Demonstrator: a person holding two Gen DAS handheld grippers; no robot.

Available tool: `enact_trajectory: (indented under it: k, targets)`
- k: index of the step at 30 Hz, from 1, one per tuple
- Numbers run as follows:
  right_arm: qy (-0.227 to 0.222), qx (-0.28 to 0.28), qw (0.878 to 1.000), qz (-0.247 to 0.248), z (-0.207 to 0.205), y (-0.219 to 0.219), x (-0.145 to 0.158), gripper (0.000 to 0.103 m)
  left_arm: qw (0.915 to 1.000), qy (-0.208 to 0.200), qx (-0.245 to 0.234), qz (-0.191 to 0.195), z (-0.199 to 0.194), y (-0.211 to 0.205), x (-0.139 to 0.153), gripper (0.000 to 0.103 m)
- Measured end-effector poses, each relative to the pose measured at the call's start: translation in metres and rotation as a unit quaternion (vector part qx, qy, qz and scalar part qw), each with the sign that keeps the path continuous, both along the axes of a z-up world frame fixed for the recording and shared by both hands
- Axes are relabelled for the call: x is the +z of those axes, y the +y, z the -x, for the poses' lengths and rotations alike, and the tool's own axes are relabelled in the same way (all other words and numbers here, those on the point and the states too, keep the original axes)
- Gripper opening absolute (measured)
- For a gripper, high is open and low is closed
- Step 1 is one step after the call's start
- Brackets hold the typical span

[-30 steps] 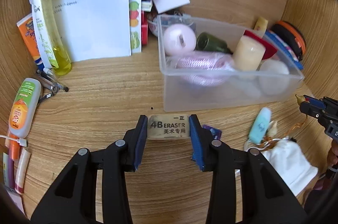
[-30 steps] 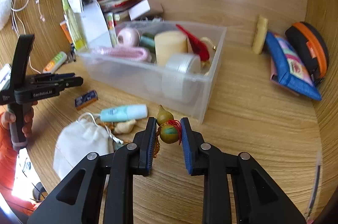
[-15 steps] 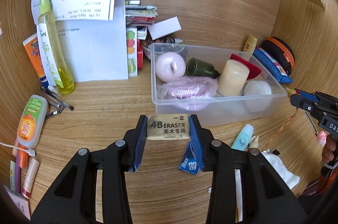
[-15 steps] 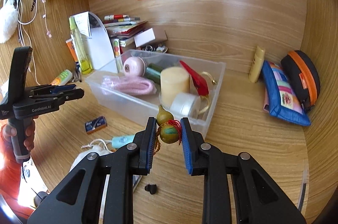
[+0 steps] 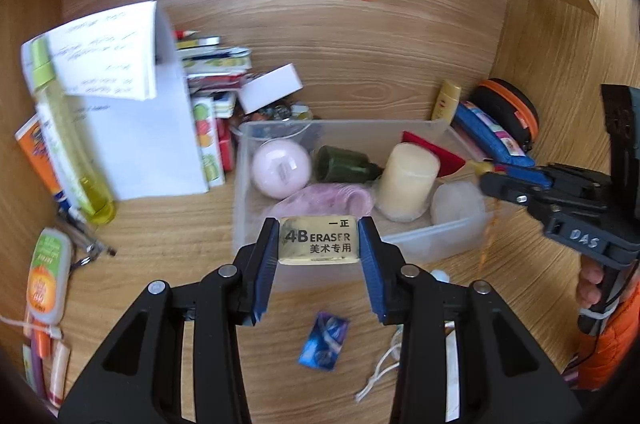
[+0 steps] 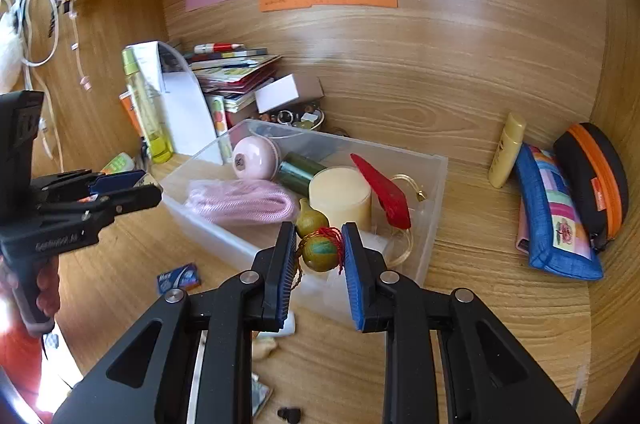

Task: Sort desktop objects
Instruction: 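Carry the eraser and gourd trinket over the clear box, then open both grippers to drop the eraser and trinket into the box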

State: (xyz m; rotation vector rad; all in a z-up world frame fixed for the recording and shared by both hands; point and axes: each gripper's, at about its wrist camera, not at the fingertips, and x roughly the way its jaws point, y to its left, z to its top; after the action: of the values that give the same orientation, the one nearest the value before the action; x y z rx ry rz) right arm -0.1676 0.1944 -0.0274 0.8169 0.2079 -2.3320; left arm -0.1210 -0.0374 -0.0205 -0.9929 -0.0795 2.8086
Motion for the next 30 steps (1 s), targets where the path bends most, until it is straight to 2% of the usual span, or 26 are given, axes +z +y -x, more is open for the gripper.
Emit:
enact_trajectory:
  k: [5, 15, 24, 30]
  targets:
    - [-0.009, 0.004, 1.0, -0.001, 0.013, -0.007, -0.003, 0.021, 0.9998, -0.001, -0.022, -0.002, 0.015, 0.018, 0.002, 0.039]
    - [-0.024, 0.013, 0.999, -0.021, 0.028, -0.02, -0.015, 0.021, 0.998, -0.028, -0.055, 0.007, 0.044, 0.052, -0.016, 0.039]
    - [-0.014, 0.013, 0.999, -0.042, 0.03, -0.026, -0.022, 0.021, 0.9971, -0.041, -0.063, 0.01, 0.049, 0.057, -0.026, 0.039]
    - [-0.006, 0.011, 0.999, -0.049, 0.028, -0.026, -0.02, 0.028, 0.9973, -0.037, -0.063, 0.005, 0.046, 0.054, -0.022, 0.039]
